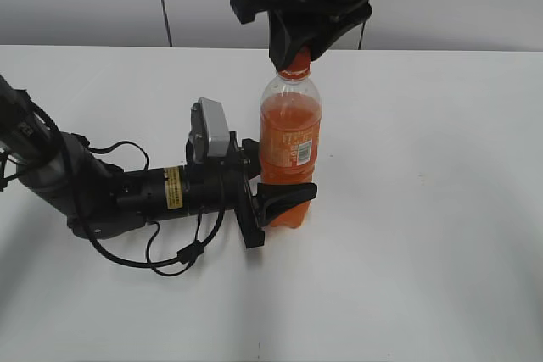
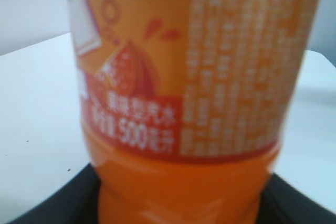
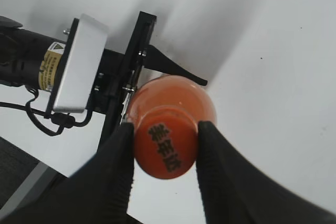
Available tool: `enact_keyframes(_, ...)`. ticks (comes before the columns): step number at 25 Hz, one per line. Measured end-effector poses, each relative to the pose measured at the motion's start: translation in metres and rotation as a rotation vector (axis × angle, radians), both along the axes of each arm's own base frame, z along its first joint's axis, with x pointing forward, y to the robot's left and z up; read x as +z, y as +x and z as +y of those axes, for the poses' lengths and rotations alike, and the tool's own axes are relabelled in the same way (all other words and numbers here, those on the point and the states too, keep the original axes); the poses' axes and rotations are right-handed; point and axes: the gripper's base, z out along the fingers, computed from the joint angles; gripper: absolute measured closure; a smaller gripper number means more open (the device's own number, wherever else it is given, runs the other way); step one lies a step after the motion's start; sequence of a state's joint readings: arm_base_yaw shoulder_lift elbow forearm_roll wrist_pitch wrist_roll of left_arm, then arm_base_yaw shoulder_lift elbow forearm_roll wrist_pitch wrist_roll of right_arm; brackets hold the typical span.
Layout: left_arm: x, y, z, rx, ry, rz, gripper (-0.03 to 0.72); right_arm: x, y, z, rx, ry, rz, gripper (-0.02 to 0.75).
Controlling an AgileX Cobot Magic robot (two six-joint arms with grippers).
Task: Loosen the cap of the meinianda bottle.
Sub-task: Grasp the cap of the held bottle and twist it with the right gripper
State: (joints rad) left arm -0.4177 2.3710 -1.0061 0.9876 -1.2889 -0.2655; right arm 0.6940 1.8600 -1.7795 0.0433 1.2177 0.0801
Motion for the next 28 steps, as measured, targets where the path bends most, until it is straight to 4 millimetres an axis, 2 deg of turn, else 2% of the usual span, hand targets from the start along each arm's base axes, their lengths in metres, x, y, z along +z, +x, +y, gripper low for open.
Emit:
enact_keyframes(10, 0.0000, 0.0000, 0.0000, 0.000, 0.000, 0.000, 0.293, 0.0000, 0.0000, -0.0001, 0.184, -0.049, -0.050, 0.473)
enact_keyframes(21, 0.0000, -0.0001, 0.0000, -0.001, 0.000, 0.000, 0.293, 0.0009, 0.0002, -0.0002, 0.770, -0.204, -0.214, 0.473)
enact_keyframes(28, 0.0000, -0.0001, 0.0000, -0.001, 0.000, -0.001, 0.293, 0.0017, 0.0001, -0.0002, 1.050, -0.277, -0.290, 0.473)
